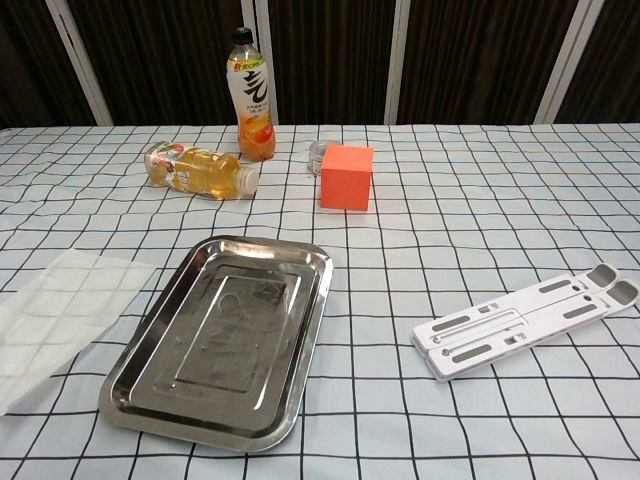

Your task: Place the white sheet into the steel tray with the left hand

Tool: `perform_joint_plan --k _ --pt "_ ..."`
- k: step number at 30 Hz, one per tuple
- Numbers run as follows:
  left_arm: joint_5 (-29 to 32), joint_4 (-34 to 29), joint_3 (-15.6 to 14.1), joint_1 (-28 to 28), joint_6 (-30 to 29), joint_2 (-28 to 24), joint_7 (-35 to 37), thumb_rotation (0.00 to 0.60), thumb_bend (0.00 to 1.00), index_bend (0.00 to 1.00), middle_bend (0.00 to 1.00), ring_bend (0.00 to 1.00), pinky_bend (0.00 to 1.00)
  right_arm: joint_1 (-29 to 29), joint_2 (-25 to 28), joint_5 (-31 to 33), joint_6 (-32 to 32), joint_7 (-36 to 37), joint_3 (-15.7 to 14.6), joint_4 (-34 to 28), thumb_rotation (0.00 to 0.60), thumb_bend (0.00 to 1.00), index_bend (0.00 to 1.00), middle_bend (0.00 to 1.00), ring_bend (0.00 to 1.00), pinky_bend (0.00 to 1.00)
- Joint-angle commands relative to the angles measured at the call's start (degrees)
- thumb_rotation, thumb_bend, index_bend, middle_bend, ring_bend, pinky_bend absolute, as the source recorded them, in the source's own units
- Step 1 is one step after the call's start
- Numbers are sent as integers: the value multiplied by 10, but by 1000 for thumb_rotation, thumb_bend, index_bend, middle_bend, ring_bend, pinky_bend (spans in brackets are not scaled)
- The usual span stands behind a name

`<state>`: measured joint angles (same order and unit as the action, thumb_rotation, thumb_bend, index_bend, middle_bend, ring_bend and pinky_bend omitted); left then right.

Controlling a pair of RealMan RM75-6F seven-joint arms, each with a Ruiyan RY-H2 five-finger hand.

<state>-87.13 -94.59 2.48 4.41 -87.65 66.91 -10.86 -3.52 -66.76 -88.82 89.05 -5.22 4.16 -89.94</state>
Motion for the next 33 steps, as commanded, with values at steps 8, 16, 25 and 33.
perform_joint_plan --k 8,16,25,33 --pt "0 2 -3 4 9 1 -4 600 122 0 0 0 0 0 0 -2 1 -1 0 0 600 328 0 0 0 0" --pt "-53 26 -48 35 84 -22 -21 600 131 159 0 0 0 -1 -1 1 -1 -5 1 0 600 329 0 0 0 0" --pt "-117 52 -95 72 159 -33 -57 600 206 367 0 0 0 0 -2 -1 1 -4 0 1 600 329 0 0 0 0" --pt "-130 73 -100 93 187 -32 -81 600 206 351 0 0 0 1 -2 0 3 -3 1 0 600 328 0 0 0 0"
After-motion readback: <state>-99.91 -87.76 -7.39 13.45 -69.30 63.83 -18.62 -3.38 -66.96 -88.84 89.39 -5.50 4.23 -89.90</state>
